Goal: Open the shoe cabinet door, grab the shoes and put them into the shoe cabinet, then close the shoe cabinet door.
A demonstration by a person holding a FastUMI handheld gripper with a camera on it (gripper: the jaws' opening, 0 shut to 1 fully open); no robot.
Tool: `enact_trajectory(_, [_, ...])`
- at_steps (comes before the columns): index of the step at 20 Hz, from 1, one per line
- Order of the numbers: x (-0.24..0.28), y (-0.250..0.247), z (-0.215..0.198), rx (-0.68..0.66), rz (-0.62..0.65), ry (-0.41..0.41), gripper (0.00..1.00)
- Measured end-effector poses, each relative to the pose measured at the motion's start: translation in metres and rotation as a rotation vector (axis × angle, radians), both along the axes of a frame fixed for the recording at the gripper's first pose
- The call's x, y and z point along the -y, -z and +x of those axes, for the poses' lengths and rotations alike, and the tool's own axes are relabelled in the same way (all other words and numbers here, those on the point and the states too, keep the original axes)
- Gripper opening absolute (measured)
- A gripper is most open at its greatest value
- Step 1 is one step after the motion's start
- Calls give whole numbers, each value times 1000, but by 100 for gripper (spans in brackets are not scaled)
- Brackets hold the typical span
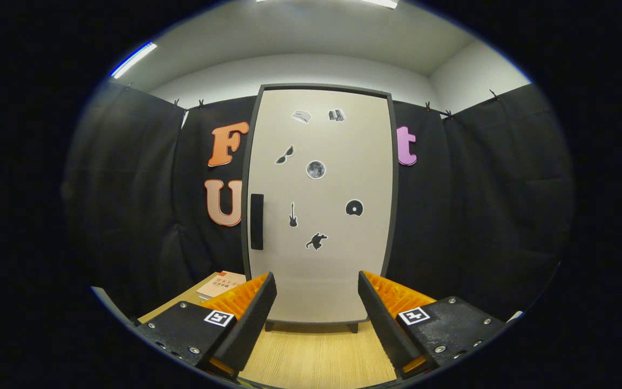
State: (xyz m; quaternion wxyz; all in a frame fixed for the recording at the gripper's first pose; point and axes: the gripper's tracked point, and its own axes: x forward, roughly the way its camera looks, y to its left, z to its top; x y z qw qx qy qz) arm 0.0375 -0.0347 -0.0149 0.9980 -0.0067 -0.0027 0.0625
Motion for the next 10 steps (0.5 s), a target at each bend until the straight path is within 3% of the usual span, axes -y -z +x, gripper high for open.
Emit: enact_trajectory(10, [2, -2, -40, -4, 29, 24, 95])
